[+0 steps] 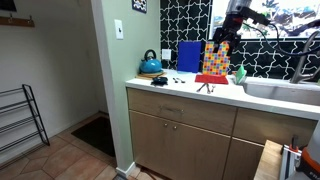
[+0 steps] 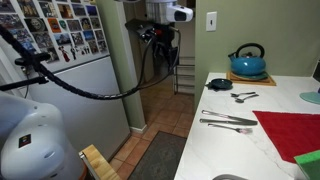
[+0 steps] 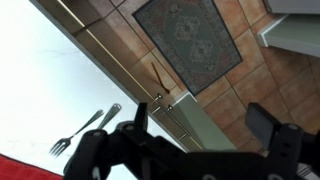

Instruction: Put the plate on top of the mat

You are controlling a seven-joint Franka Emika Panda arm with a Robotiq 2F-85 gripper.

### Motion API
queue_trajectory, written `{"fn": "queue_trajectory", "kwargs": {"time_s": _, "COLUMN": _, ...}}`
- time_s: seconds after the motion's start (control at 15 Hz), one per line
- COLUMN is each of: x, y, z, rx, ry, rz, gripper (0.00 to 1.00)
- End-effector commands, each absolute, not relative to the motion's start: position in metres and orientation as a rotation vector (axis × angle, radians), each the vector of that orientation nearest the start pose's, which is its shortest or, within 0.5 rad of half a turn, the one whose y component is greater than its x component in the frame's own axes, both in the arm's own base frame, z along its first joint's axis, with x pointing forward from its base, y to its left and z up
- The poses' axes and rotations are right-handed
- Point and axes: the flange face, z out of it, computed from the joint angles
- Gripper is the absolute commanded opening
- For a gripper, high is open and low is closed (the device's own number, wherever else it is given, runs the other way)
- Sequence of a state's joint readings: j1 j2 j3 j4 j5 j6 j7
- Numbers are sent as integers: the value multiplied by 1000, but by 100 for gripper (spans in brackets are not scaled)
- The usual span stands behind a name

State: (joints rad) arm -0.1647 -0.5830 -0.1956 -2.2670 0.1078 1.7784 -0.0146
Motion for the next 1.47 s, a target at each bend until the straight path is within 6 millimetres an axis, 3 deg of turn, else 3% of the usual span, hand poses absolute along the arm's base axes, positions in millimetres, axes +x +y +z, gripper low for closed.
{"fn": "queue_trajectory", "kwargs": {"time_s": 0.0, "x": 411, "y": -148, "z": 590, "rx": -2733, "ry": 673, "rz": -138, "gripper": 100}}
{"fn": "queue_trajectory", "kwargs": {"time_s": 0.33, "x": 489, "y": -139, "z": 572, "rx": -2607, "ry": 1032, "rz": -70, "gripper": 100}}
{"fn": "queue_trajectory", "kwargs": {"time_s": 0.8, "x": 574, "y": -149, "z": 544, "rx": -2375, "ry": 1528, "rz": -118, "gripper": 100}}
{"fn": "queue_trajectory", "kwargs": {"time_s": 1.2, "x": 622, "y": -149, "z": 516, "rx": -2243, "ry": 1835, "rz": -217, "gripper": 100}}
{"fn": "queue_trajectory", "kwargs": {"time_s": 1.4, "x": 617, "y": -147, "z": 514, "rx": -2282, "ry": 1801, "rz": -204, "gripper": 100}}
